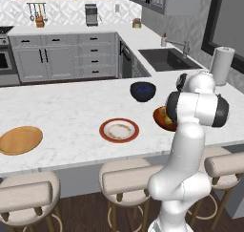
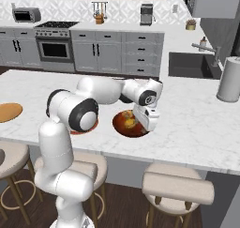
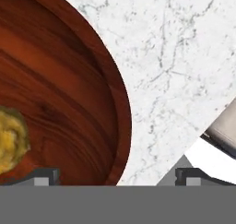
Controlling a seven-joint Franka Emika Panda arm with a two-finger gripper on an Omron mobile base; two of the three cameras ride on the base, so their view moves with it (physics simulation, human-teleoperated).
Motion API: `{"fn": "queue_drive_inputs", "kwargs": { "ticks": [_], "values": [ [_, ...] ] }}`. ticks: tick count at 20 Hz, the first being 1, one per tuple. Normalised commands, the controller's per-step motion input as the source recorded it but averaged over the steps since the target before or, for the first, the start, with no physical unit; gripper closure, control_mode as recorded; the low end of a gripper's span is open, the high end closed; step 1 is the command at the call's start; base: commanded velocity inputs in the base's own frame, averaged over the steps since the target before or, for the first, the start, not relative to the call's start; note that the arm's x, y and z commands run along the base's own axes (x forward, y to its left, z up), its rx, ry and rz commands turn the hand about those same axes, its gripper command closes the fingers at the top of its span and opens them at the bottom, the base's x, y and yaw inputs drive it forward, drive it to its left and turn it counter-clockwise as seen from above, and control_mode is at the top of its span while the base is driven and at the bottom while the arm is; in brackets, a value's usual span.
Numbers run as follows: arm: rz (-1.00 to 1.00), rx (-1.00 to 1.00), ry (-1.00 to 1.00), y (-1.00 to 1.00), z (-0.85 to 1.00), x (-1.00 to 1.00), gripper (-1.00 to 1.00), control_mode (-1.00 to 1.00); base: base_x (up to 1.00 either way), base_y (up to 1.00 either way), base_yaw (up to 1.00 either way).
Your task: Pick the chicken drumstick and squash from their plates and place them in the bowl. Then put the bowl in the fridge.
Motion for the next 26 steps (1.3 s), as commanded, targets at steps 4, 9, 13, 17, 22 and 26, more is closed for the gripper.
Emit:
{"fn": "queue_drive_inputs", "kwargs": {
  "ticks": [4, 9, 13, 17, 22, 26],
  "values": [
    [0.0, 0.06, -0.12, 0.0, -0.25, 0.05, -1.0, -1.0, 0.0, 0.0, 0.0],
    [0.0, 0.0, -0.22, 0.0, -0.53, 0.0, -1.0, -1.0, 0.0, 0.0, 0.0],
    [0.0, 0.0, -0.2, 0.0, -0.59, 0.06, -1.0, -1.0, 0.0, 0.0, 0.0],
    [0.0, 0.0, -0.09, 0.0, -0.35, 0.34, -1.0, -1.0, 0.0, 0.0, 0.0],
    [0.0, 0.0, 0.0, -0.01, -0.13, 0.41, -1.0, -1.0, 0.0, 0.0, 0.0],
    [0.0, 0.0, 0.0, 0.0, -0.15, 0.12, 1.0, -1.0, 0.0, 0.0, 0.0]
  ]
}}
